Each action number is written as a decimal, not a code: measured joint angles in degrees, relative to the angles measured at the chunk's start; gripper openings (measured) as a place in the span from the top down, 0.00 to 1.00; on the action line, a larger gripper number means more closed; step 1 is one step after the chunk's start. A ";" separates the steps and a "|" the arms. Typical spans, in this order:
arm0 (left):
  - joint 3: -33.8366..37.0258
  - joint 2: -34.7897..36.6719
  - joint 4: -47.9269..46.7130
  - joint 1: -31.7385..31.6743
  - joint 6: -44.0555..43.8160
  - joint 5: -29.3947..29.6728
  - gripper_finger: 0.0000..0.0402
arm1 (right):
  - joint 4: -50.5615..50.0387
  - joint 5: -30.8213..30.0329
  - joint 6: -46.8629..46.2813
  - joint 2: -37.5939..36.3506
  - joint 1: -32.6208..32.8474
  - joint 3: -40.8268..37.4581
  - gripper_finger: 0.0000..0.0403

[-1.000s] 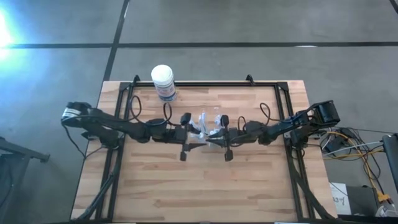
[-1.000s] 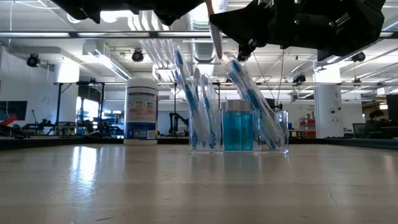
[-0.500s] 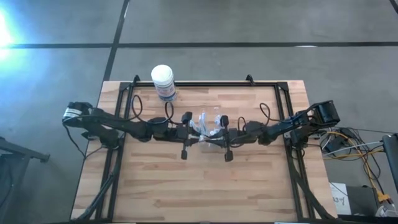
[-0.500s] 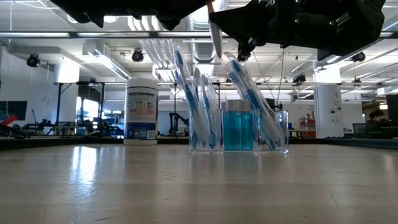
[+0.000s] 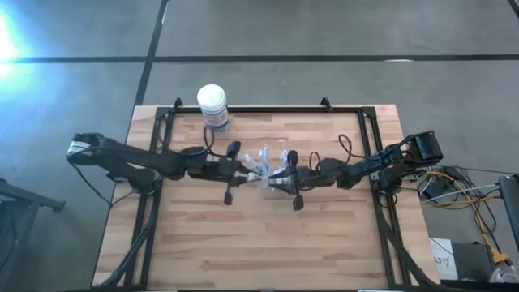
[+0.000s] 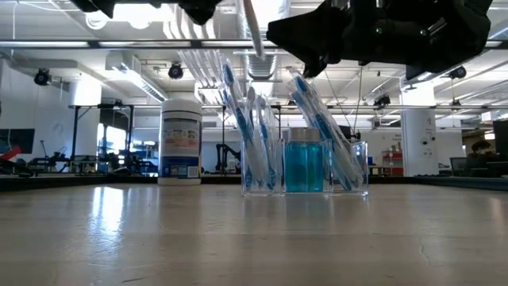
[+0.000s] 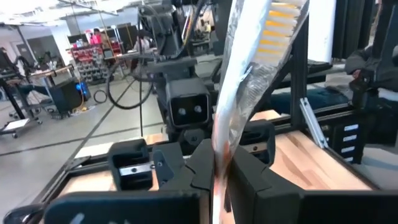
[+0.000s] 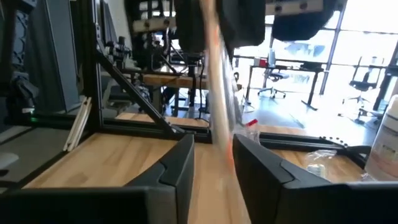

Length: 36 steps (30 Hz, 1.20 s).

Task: Pick & Place toothbrushing station
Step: Put the orange toothbrush into the transparent organizer

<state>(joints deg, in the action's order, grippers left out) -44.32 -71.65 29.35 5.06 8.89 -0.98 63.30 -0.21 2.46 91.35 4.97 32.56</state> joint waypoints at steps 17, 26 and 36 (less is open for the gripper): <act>18.16 37.58 -16.48 -0.08 -8.45 -0.43 0.94 | -13.49 0.11 -3.69 -10.73 0.35 -1.81 0.80; 25.84 53.91 -23.80 -0.07 -9.62 0.17 0.94 | -13.49 8.92 -5.40 -22.10 -1.31 -9.38 0.97; 30.33 63.47 -29.29 -0.07 -10.61 2.03 0.94 | -12.69 7.44 -7.07 -33.47 -1.66 -19.29 0.98</act>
<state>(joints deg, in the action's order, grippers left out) -13.99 -8.18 0.05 4.99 -1.72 1.05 50.61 7.23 -4.61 57.88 3.31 13.26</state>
